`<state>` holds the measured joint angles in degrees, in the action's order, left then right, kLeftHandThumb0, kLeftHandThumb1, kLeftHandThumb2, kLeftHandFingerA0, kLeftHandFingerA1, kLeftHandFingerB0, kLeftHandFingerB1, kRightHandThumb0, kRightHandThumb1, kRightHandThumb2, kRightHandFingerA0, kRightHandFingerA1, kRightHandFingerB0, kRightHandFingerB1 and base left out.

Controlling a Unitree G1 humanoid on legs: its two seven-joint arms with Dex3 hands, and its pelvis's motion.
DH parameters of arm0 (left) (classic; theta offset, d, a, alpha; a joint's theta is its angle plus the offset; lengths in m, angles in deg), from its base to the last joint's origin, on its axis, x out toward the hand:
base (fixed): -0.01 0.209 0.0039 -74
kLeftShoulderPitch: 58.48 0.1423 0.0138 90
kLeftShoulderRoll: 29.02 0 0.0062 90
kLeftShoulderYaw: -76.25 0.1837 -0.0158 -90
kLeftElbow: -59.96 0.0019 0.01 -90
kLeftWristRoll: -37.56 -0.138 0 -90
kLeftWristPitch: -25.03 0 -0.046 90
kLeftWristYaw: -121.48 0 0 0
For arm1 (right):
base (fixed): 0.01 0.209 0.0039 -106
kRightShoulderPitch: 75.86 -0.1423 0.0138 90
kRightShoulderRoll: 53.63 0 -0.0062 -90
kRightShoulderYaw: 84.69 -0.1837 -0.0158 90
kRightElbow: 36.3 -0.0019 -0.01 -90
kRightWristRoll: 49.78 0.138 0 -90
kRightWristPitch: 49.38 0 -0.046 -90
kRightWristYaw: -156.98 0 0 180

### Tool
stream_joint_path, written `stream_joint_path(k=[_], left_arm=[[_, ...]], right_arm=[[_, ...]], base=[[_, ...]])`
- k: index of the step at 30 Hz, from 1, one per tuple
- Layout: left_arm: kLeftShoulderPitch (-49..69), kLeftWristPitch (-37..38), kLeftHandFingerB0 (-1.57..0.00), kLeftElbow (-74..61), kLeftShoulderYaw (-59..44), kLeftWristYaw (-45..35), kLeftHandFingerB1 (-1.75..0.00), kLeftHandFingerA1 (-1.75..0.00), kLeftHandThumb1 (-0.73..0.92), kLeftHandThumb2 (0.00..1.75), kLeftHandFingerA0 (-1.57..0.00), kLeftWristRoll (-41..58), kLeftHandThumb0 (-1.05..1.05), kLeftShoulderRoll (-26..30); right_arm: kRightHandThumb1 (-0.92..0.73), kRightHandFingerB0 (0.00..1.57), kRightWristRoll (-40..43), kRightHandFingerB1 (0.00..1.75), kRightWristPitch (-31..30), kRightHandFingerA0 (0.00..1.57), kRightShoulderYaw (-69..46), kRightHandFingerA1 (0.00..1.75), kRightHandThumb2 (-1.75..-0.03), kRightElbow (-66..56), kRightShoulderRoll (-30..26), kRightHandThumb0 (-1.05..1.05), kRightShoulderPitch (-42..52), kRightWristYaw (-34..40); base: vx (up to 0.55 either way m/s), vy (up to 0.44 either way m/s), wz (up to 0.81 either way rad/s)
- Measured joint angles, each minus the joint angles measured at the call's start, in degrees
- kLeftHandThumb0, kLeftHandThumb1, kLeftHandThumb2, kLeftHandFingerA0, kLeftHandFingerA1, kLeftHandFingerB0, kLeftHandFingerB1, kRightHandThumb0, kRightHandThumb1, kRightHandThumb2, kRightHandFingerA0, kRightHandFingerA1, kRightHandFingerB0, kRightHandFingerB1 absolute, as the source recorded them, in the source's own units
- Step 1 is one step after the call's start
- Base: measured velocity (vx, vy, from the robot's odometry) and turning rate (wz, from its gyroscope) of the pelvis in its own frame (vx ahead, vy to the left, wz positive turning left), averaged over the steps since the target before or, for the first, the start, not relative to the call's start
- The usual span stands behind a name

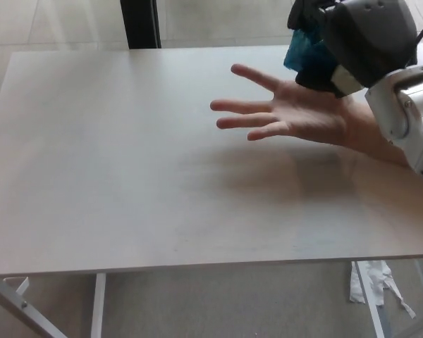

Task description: The robot uses its right hand to pick up a cube kept in the middle of the desk infront of it and hands it to a person

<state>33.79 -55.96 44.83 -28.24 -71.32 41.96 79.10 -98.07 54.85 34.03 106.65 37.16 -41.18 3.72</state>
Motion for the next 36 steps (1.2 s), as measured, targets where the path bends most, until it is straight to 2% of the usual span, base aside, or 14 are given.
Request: stream_joint_path(k=[5, 7, 9, 12, 13, 16, 17, 18, 20, 29, 30, 32, 33, 36], left_arm=[[-0.55, 0.38, -0.55, -0.07, -0.03, -0.01, -0.43, -0.58, 0.79, 0.64, -0.71, 0.02, -0.74, 0.01], [-0.97, 0.38, -0.56, -0.09, -0.07, -0.05, -0.44, -0.59, 0.78, 0.64, -0.72, 0.05, -0.74, 0.01], [-1.11, 0.38, -0.58, -0.1, -0.16, -0.09, -0.45, -0.61, 0.78, 0.64, -0.71, 0.09, -0.74, 0.01], [-1.13, 0.38, -0.59, -0.16, -0.37, -0.15, -0.46, -0.61, 0.78, 0.63, -0.71, 0.13, -0.73, 0.01], [-1.14, 0.38, -0.58, -0.18, -0.44, -0.18, -0.45, -0.58, 0.77, 0.64, -0.71, 0.15, -0.74, 0.01], [-1.09, 0.38, -0.58, -0.24, -0.49, -0.21, -0.45, -0.6, 0.77, 0.63, -0.7, 0.16, -0.76, 0.0], [-1.08, 0.37, -0.58, -0.25, -0.49, -0.21, -0.45, -0.6, 0.78, 0.63, -0.7, 0.16, -0.73, 0.0], [-1.07, 0.37, -0.57, -0.25, -0.49, -0.21, -0.45, -0.59, 0.79, 0.64, -0.7, 0.16, -0.74, 0.0], [-1.08, 0.37, -0.55, -0.27, -0.48, -0.21, -0.45, -0.58, 0.8, 0.64, -0.68, 0.17, -0.71, -0.01], [-1.05, 0.37, -0.56, -0.23, -0.47, -0.21, -0.44, -0.59, 0.78, 0.64, -0.7, 0.17, -0.73, -0.02], [-1.04, 0.38, -0.56, -0.23, -0.47, -0.21, -0.44, -0.56, 0.79, 0.64, -0.69, 0.17, -0.71, -0.03], [-1.01, 0.37, -0.56, -0.2, -0.47, -0.21, -0.44, -0.56, 0.79, 0.64, -0.69, 0.17, -0.71, -0.03], [-0.98, 0.37, -0.57, -0.19, -0.47, -0.21, -0.43, -0.56, 0.79, 0.64, -0.72, 0.17, -0.71, -0.03], [-0.95, 0.37, -0.54, -0.15, -0.47, -0.19, -0.42, -0.57, 0.8, 0.64, -0.72, 0.16, -0.73, -0.03]], right_arm=[[-0.65, 0.77, -0.71, 1.47, -1.17, 0.92, 1.96, 1.75, -0.82, 1.78, 2.1, -0.2, -0.07, -0.16], [-0.63, 0.79, -0.47, 1.3, -2.06, 1.04, 1.98, 1.67, -0.78, 1.87, 3.07, -0.13, 0.12, -2.24], [-0.64, 0.73, -0.41, 1.51, -2.81, 0.87, 2.09, 1.75, -0.78, 1.86, 3.59, -0.17, 0.62, -3.91], [-0.65, 0.81, -0.3, 1.18, -3.54, 0.88, 2.37, 1.67, -0.7, 1.87, 3.91, -0.18, 1.45, -6.48], [-0.65, 0.84, -0.26, 0.64, -3.9, 0.9, 2.4, 1.56, -0.59, 1.86, 3.96, -0.28, 1.77, -7.37], [-0.68, 0.51, -0.45, 0.39, -5.24, 0.79, 2.99, 1.28, -0.6, 1.82, 3.95, -0.41, 2.02, -9.85], [-0.71, 0.34, -0.58, 0.33, -5.67, 0.59, 3.24, 0.91, -0.62, 1.81, 3.95, -0.54, 2.01, -10.52], [-0.56, 0.15, -0.69, 0.43, -6.04, 0.2, 3.52, 0.57, -0.9, 1.81, 3.94, -0.69, 1.99, -11.11], [-0.57, 0.04, -1.03, 0.21, -7.13, 0.0, 4.45, 0.16, -0.97, 1.81, 3.94, -0.95, 1.79, -12.8], [-0.58, 0.0, -2.01, 0.07, -11.04, 0.0, 6.17, 0.23, -1.02, 1.03, 3.86, -1.05, 0.5, -20.21], [-0.64, 0.0, -2.05, 0.0, -11.31, 0.0, 6.27, 0.0, -0.62, 0.74, 3.8, -1.05, 0.49, -20.84], [-0.64, 0.0, -2.13, 0.0, -12.06, 0.0, 6.37, 0.0, -0.62, -0.27, 3.57, -1.05, 0.49, -22.67], [-0.57, 0.0, -2.17, 0.04, -12.3, 0.0, 6.37, 0.2, -1.02, -0.71, 3.48, -1.04, 0.48, -23.27], [-0.58, 0.0, -2.24, 0.05, -13.18, 0.0, 6.25, 0.18, -1.04, -3.5, 2.57, -1.05, 0.48, -25.99]], base=[[0.0, 0.0, 0.0], [0.0, 0.0, 0.0], [0.0, 0.0, 0.0], [0.0, 0.0, 0.0], [0.0, 0.0, 0.0], [0.0, 0.0, 0.0], [0.0, 0.0, 0.0], [0.0, 0.0, 0.0], [0.0, 0.0, 0.0], [0.0, 0.0, 0.0], [0.0, 0.0, 0.0], [0.0, 0.0, 0.0], [0.0, 0.0, 0.0], [0.0, 0.0, 0.0]])
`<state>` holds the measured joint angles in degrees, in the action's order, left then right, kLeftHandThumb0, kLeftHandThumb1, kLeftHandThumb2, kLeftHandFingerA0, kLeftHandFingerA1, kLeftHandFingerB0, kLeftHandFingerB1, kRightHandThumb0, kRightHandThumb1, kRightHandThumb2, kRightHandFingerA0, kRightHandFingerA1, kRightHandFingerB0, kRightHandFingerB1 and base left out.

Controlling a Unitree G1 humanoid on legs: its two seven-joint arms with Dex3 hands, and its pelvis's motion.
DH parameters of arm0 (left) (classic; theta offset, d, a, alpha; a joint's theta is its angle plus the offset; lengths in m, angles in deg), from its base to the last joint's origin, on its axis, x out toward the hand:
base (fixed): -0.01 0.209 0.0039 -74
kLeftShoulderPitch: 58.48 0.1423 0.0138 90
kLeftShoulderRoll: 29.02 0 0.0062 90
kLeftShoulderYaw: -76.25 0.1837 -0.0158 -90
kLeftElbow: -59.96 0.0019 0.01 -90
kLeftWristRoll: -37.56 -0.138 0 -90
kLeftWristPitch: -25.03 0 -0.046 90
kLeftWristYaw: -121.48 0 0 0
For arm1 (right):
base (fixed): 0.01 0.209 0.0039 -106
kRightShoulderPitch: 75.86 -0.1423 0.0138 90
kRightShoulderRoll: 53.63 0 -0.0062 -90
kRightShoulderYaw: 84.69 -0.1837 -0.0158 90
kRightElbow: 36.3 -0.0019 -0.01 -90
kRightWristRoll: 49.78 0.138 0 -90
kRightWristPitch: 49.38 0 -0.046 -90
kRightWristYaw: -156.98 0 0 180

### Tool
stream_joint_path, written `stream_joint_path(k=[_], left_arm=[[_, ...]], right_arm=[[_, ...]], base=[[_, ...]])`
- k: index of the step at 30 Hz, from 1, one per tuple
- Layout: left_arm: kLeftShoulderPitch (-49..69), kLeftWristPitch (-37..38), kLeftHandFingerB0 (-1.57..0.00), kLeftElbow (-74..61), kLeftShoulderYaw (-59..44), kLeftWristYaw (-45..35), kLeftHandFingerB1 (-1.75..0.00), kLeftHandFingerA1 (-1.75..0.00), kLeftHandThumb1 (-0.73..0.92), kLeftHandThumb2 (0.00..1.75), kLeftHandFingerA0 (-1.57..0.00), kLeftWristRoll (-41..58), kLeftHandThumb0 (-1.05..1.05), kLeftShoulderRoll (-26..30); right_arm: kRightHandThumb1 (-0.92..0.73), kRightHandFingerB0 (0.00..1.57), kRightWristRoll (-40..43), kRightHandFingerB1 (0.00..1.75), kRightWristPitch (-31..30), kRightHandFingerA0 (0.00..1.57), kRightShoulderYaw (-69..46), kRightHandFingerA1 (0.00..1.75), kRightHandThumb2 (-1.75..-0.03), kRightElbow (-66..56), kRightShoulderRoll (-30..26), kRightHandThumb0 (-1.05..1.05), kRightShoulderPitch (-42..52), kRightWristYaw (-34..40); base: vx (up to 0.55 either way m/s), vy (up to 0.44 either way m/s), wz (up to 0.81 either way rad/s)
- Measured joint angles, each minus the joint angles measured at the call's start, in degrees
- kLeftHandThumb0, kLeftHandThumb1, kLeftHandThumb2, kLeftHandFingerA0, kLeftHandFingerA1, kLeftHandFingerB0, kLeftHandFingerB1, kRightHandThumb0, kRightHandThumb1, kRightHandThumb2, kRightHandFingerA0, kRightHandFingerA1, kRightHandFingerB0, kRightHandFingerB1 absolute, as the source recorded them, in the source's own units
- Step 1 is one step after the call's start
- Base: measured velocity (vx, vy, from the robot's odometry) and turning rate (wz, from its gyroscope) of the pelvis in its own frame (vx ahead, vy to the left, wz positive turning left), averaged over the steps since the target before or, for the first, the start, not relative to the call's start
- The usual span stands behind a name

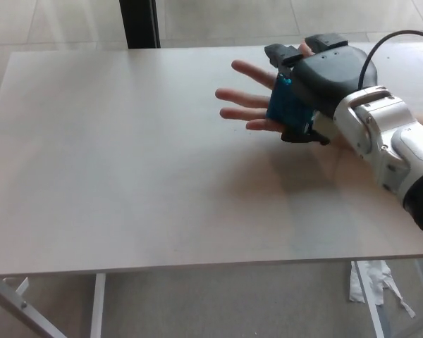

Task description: The robot uses its right hand to pick up a cube kept in the middle of the desk infront of it and hands it to a person

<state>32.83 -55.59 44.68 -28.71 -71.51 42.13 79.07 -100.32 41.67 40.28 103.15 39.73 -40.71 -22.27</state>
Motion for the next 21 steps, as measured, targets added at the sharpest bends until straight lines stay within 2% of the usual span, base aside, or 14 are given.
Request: stream_joint_path(k=[3, 4, 5, 7, 8, 9, 10, 11, 12, 16, 18, 19, 21], left_arm=[[0.03, 0.0, -0.54, 0.04, 0.01, 0.02, -0.43, -0.55, 0.79, 0.64, -0.7, -0.01, -0.73, 0.0], [0.04, 0.0, -0.55, 0.05, 0.01, 0.02, -0.42, -0.54, 0.8, 0.64, -0.69, -0.01, -0.73, 0.0], [0.04, 0.0, -0.56, 0.05, 0.01, 0.02, -0.43, -0.55, 0.79, 0.64, -0.72, -0.01, -0.73, 0.0], [0.04, 0.0, -0.56, 0.07, 0.01, 0.03, -0.43, -0.55, 0.79, 0.64, -0.72, -0.01, -0.74, -0.01], [0.05, 0.0, -0.55, 0.08, 0.02, 0.04, -0.43, -0.56, 0.8, 0.64, -0.72, -0.01, -0.73, -0.01], [0.04, 0.0, -0.54, 0.09, 0.02, 0.05, -0.43, -0.56, 0.8, 0.64, -0.71, -0.01, -0.73, -0.01], [0.03, 0.0, -0.55, 0.1, 0.02, 0.05, -0.43, -0.57, 0.8, 0.64, -0.72, -0.01, -0.73, -0.01], [0.02, 0.0, -0.55, 0.11, 0.02, 0.05, -0.43, -0.57, 0.8, 0.64, -0.72, -0.01, -0.73, -0.01], [0.01, 0.0, -0.54, 0.11, 0.02, 0.05, -0.43, -0.57, 0.8, 0.64, -0.7, -0.01, -0.73, -0.01], [0.05, 0.0, -0.56, 0.13, 0.02, 0.05, -0.43, -0.56, 0.79, 0.64, -0.71, -0.01, -0.73, -0.02], [0.03, 0.0, -0.55, 0.13, 0.02, 0.06, -0.43, -0.55, 0.8, 0.64, -0.69, 0.0, -0.71, -0.02], [0.05, -0.01, -0.55, 0.15, 0.02, 0.06, -0.43, -0.54, 0.8, 0.64, -0.69, 0.0, -0.7, -0.02], [0.09, -0.01, -0.54, 0.15, 0.02, 0.05, -0.42, -0.53, 0.8, 0.64, -0.68, 0.0, -0.72, -0.03]], right_arm=[[-0.58, 0.0, 0.18, 0.08, -0.59, 0.0, -0.78, 0.16, -1.03, -3.15, -1.36, -1.05, 0.0, -2.3], [-0.64, 0.0, 0.35, 0.0, -0.76, 0.0, -1.34, 0.0, -0.61, -4.33, -1.76, -1.05, -0.01, -3.15], [-0.59, 0.0, 0.51, 0.07, -0.91, 0.0, -1.85, 0.14, -1.0, -5.37, -2.13, -1.05, -0.01, -3.83], [-0.57, 0.0, 1.13, 0.12, -1.16, 0.0, -3.35, 0.18, -1.01, -8.25, -3.17, -1.02, 0.03, -5.46], [-0.53, 0.0, 1.49, 0.05, -1.29, 0.0, -4.3, 0.0, -0.81, -9.85, -3.75, -1.0, 0.03, -6.22], [-0.65, 0.0, 1.88, 0.06, -1.4, 0.0, -5.23, 0.0, -0.6, -11.58, -4.33, -0.96, 0.08, -7.0], [-0.6, 0.0, 2.39, 0.1, -1.49, 0.0, -6.3, 0.09, -1.02, -13.41, -4.97, -1.05, 0.12, -7.81], [-0.6, 0.0, 2.86, 0.1, -1.55, 0.0, -7.21, 0.09, -1.02, -14.93, -5.58, -1.05, 0.16, -8.51], [-0.55, 0.0, 3.61, 0.1, -1.66, 0.0, -8.71, 0.0, -0.98, -17.21, -6.39, -1.04, 0.38, -9.45], [-0.64, 0.0, 6.05, 0.09, -1.88, 0.0, -13.8, 0.04, -1.03, -24.62, -9.37, -1.05, 2.01, -12.0], [-0.64, 0.04, 7.54, 0.07, -1.89, 0.0, -16.98, 0.06, -0.99, -28.52, -10.96, -1.03, 3.72, -13.21], [-0.62, 0.11, 8.36, 0.09, -1.89, 0.0, -18.81, 0.07, -0.95, -30.59, -11.94, -1.0, 4.98, -13.8], [-0.55, 0.07, 9.58, 0.28, -1.88, 0.04, -21.67, 0.15, -0.94, -33.58, -13.18, -0.88, 7.08, -14.63]], base=[[0.0, 0.0, 0.0], [0.0, 0.0, 0.0], [0.0, 0.0, 0.0], [0.0, 0.0, 0.0], [0.0, 0.0, 0.0], [0.0, 0.0, 0.0], [0.0, 0.0, 0.0], [0.0, 0.0, 0.0], [0.0, 0.0, 0.0], [0.0, 0.0, 0.0], [0.0, 0.0, 0.0], [0.0, 0.0, 0.0], [0.0, 0.0, 0.0]])
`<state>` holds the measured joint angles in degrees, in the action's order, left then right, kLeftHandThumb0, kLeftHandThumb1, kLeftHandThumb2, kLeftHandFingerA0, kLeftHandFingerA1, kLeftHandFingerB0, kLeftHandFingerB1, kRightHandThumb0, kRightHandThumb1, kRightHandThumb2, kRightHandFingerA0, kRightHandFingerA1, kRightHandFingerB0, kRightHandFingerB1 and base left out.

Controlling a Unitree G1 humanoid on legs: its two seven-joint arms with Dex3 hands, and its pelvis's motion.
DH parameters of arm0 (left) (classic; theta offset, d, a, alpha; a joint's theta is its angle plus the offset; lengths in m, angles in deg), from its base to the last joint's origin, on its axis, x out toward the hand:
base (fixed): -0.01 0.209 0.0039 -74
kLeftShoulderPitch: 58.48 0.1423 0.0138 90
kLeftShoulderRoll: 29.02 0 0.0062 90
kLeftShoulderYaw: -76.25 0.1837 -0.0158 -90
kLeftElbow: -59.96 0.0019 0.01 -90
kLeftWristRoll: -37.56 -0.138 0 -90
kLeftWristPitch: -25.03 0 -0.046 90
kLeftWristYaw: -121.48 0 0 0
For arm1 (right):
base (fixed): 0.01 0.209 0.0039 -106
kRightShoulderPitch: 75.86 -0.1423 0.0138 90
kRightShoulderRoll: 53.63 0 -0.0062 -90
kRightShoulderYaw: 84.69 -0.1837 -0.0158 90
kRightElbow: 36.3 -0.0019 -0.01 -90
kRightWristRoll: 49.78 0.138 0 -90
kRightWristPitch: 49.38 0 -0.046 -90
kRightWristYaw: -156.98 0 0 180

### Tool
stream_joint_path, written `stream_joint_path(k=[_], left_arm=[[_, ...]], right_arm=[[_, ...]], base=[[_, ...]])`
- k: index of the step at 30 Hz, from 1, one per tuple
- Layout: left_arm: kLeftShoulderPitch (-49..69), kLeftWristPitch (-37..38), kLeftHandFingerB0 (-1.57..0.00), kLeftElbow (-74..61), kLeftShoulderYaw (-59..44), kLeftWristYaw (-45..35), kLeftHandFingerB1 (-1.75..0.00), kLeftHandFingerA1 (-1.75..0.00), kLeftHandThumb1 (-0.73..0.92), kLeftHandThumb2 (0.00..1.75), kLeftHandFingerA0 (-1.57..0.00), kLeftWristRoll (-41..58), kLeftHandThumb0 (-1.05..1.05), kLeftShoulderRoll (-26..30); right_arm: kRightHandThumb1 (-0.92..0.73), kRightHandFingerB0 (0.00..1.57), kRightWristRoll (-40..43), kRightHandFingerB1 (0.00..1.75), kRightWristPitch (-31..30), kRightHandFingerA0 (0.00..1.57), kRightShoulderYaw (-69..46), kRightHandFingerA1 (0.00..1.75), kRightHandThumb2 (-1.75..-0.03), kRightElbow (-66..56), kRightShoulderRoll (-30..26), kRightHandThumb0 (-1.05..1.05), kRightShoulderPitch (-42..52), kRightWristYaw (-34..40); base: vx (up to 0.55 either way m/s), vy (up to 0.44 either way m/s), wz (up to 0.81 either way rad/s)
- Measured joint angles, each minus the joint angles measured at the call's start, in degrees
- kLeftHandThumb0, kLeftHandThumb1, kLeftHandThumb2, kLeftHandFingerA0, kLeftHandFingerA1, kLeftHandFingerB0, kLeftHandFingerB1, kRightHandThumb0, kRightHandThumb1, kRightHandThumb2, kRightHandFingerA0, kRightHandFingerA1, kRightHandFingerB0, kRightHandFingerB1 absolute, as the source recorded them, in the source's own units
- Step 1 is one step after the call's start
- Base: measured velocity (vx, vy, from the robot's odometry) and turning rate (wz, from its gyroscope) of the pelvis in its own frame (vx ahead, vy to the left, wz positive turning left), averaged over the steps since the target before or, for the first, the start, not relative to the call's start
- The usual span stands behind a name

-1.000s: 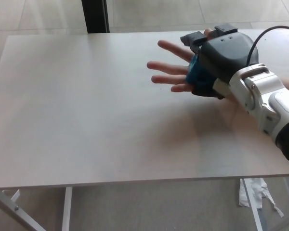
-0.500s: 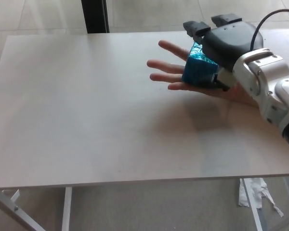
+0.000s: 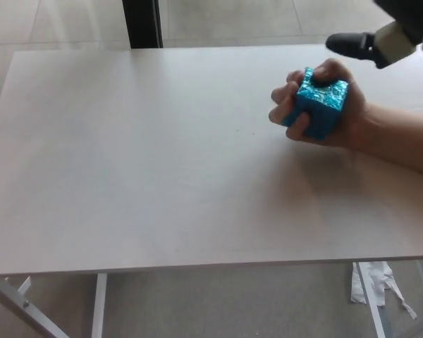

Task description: The robot uses its right hand to pick up a cube kept in the middle of the desk infront of it and hands it to a person

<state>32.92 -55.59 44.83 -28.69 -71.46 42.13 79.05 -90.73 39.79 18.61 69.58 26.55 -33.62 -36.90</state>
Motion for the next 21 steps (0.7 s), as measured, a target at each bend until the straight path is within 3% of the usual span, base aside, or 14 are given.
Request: stream_joint_path(k=[1, 2, 3, 4, 5, 6, 7, 8, 9, 10, 12, 13, 18, 21], left_arm=[[0.02, 0.0, -0.54, -0.02, 0.0, 0.0, -0.42, -0.53, 0.8, 0.64, -0.68, 0.01, -0.72, 0.0], [0.04, 0.0, -0.54, -0.01, 0.0, 0.0, -0.42, -0.55, 0.8, 0.64, -0.7, 0.01, -0.72, 0.0], [0.04, 0.0, -0.54, -0.01, 0.0, 0.0, -0.42, -0.55, 0.8, 0.64, -0.7, 0.01, -0.72, 0.0], [0.02, 0.0, -0.52, -0.01, 0.0, 0.0, -0.43, -0.55, 0.8, 0.64, -0.68, 0.01, -0.72, -0.01], [0.04, 0.0, -0.53, -0.01, 0.0, 0.0, -0.43, -0.55, 0.79, 0.64, -0.68, 0.01, -0.71, -0.01], [0.05, 0.0, -0.54, -0.02, 0.0, 0.0, -0.42, -0.55, 0.79, 0.64, -0.69, 0.01, -0.72, -0.02], [0.05, 0.0, -0.55, -0.02, 0.0, 0.0, -0.43, -0.54, 0.8, 0.64, -0.69, 0.01, -0.72, -0.01], [0.05, 0.0, -0.55, -0.02, 0.0, 0.0, -0.43, -0.54, 0.8, 0.64, -0.7, 0.01, -0.72, -0.01], [0.04, 0.0, -0.55, -0.01, 0.0, 0.0, -0.43, -0.55, 0.79, 0.64, -0.7, 0.02, -0.71, -0.02], [0.02, 0.0, -0.55, -0.01, 0.0, 0.0, -0.43, -0.57, 0.79, 0.64, -0.7, 0.02, -0.73, -0.02], [0.05, 0.0, -0.55, -0.02, 0.0, 0.0, -0.43, -0.57, 0.79, 0.64, -0.7, 0.02, -0.73, -0.02], [0.03, 0.0, -0.56, -0.03, 0.0, 0.0, -0.42, -0.57, 0.79, 0.64, -0.72, 0.03, -0.72, -0.02], [0.08, 0.0, -0.58, -0.01, 0.0, 0.0, -0.43, -0.57, 0.78, 0.64, -0.73, 0.04, -0.7, -0.02], [0.17, 0.0, -0.56, 0.0, 0.0, 0.0, -0.42, -0.53, 0.8, 0.65, -0.7, 0.05, -0.72, -0.02]], right_arm=[[-0.55, 0.07, 1.08, 0.28, 0.0, 0.04, -2.71, 0.15, -0.94, -2.46, -1.09, -0.88, 2.02, -0.66], [-0.51, 0.08, 1.67, 0.3, 0.0, 0.03, -4.27, 0.41, -0.89, -3.84, -1.62, -0.8, 3.33, -1.06], [-0.51, 0.08, 2.35, 0.3, 0.04, 0.03, -6.27, 0.41, -0.89, -5.36, -2.13, -0.8, 5.02, -1.4], [-0.64, 0.15, 2.95, 0.27, 0.09, 0.16, -8.01, 0.41, -0.6, -6.61, -2.48, -0.71, 6.55, -1.72], [-0.65, 0.18, 3.54, 0.27, 0.16, 0.23, -9.97, 0.39, -0.6, -7.86, -2.88, -0.73, 8.5, -2.05], [-0.5, 0.15, 4.06, 0.41, 0.25, 0.24, -11.58, 0.49, -0.85, -8.78, -3.16, -0.7, 10.08, -2.29], [-0.51, 0.18, 4.72, 0.42, 0.33, 0.3, -13.6, 0.48, -0.86, -9.85, -3.4, -0.71, 12.11, -2.6], [-0.61, 0.3, 4.72, 0.31, 0.33, 0.46, -13.6, 0.39, -0.59, -9.85, -3.4, -0.63, 12.11, -2.6], [-0.62, 0.34, 5.78, 0.31, 0.44, 0.54, -16.75, 0.4, -0.59, -11.4, -3.61, -0.64, 15.35, -3.11], [-0.52, 0.34, 6.41, 0.46, 0.57, 0.57, -18.68, 0.55, -0.87, -12.25, -3.64, -0.66, 17.27, -3.32], [-0.52, 0.34, 7.54, 0.46, 0.83, 0.57, -22.01, 0.55, -0.87, -13.47, -3.67, -0.66, 20.89, -3.64], [-0.61, 0.55, 8.09, 0.39, 0.97, 0.89, -23.68, 0.48, -0.59, -14.06, -3.67, -0.55, 22.74, -3.82], [-0.6, 0.68, 11.06, 0.46, 1.8, 1.02, -32.39, 0.6, -0.59, -15.97, -3.62, -0.53, 32.04, -4.34], [-0.66, 0.79, 12.71, 0.56, 2.45, 1.14, -37.35, 0.82, -0.6, -16.31, -3.6, -0.38, 36.65, -4.48]], base=[[0.0, 0.0, 0.0], [0.0, 0.0, 0.0], [0.0, 0.0, 0.0], [0.0, 0.0, 0.0], [0.0, 0.0, 0.0], [0.0, 0.0, 0.0], [0.0, 0.0, 0.0], [0.0, 0.0, 0.0], [0.0, 0.0, 0.0], [0.0, 0.0, 0.0], [0.0, 0.0, 0.0], [0.0, 0.0, 0.0], [0.0, 0.0, 0.0], [0.0, 0.0, 0.0]])
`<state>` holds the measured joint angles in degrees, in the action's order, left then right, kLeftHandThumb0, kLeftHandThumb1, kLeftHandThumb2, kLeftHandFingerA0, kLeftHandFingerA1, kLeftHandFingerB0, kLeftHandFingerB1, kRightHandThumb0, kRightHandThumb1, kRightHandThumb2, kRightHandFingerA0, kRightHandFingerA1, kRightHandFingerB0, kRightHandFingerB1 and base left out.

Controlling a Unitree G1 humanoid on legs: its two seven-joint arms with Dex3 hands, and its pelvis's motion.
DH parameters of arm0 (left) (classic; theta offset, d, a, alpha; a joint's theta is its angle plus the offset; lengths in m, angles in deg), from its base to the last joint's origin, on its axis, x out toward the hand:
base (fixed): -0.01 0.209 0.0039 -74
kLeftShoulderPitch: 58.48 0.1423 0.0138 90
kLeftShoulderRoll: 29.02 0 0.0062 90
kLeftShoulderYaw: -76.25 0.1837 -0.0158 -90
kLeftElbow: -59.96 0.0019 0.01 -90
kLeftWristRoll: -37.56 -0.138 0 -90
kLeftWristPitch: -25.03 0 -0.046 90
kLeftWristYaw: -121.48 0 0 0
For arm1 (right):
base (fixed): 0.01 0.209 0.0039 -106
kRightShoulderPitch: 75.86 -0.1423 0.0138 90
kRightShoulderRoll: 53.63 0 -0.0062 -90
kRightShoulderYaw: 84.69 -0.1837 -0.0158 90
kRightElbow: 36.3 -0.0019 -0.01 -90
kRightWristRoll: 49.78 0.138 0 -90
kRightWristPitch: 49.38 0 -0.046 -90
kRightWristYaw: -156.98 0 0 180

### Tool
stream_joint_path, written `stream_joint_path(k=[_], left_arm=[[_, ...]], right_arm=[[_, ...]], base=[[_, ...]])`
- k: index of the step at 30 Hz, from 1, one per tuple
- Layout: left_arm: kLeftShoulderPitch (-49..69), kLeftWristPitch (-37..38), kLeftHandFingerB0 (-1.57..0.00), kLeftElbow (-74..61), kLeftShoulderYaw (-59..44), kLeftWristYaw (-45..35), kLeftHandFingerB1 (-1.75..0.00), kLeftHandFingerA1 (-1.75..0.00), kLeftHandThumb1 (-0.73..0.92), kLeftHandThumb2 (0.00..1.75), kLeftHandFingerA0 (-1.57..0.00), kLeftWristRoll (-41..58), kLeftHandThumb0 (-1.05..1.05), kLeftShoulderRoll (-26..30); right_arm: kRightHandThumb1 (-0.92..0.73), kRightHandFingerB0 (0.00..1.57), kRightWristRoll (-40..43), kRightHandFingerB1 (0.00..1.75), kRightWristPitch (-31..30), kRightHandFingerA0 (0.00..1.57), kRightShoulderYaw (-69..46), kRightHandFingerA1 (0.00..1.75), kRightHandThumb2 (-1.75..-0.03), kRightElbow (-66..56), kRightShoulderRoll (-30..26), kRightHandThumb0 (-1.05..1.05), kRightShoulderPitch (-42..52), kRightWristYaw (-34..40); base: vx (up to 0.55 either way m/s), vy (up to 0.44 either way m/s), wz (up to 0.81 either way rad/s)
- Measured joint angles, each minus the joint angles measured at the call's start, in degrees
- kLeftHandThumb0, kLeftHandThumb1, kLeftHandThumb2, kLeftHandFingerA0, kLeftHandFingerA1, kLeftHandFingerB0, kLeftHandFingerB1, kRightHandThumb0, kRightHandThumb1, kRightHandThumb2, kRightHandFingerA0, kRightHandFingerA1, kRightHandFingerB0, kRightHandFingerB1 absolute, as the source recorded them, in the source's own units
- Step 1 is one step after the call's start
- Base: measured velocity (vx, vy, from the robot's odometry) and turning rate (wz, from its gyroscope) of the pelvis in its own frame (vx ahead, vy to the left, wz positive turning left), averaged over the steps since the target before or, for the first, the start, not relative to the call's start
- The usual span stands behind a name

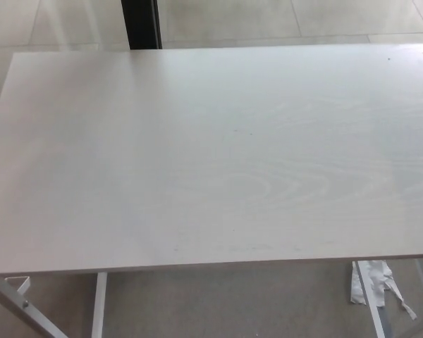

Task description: The robot uses its right hand to pick up a cube kept in the middle of the desk infront of it and hands it to a person

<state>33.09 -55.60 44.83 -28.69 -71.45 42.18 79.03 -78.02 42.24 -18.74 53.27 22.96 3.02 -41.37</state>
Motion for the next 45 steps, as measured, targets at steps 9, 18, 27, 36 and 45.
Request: stream_joint_path(k=[9, 18, 27, 36, 45], left_arm=[[0.2, 0.0, -0.55, 0.0, -0.02, 0.0, -0.42, -0.52, 0.79, 0.64, -0.69, 0.01, -0.7, 0.0], [0.8, 0.0, -0.54, 0.02, -0.06, 0.01, -0.42, -0.53, 0.8, 0.64, -0.69, 0.02, -0.72, 0.0], [1.87, 0.0, -0.56, 0.06, -0.54, 0.01, -0.42, -0.52, 0.79, 0.64, -0.69, 0.05, -0.71, 0.01], [2.61, 0.0, -0.55, 0.16, -0.72, 0.02, -0.43, -0.53, 0.79, 0.64, -0.68, 0.04, -0.7, 0.01], [3.84, -0.12, -0.62, 0.17, 0.38, 0.19, -0.45, -0.56, 0.65, 0.6, -0.58, -0.44, -0.68, 1.29]], right_arm=[[-0.76, 0.77, 4.46, 0.73, 3.44, 0.99, -14.78, 1.17, -0.63, 3.52, 0.0, -0.57, 10.33, 0.63], [-0.75, 0.69, 9.69, 0.67, 7.23, 0.83, -29.93, 1.0, -0.61, 18.86, 0.1, -0.53, 16.05, 4.3], [-0.69, 0.68, 13.52, 0.75, 4.73, 0.87, -37.93, 1.01, -0.61, 36.23, 1.24, -0.44, 18.0, 10.72], [-0.57, 0.51, 14.12, 0.44, 1.69, 0.82, -32.75, 0.78, -0.57, 55.31, 1.15, -0.45, 17.5, 14.47], [-0.42, 0.3, 13.97, 0.44, 3.71, 0.2, -15.65, 0.51, -0.76, 67.06, -0.59, -0.59, 21.17, 10.5]], base=[[0.0, 0.0, 0.0], [0.0, 0.0, 0.0], [0.0, 0.0, 0.0], [0.0, 0.0, 0.0], [0.0, 0.0, 0.0]])
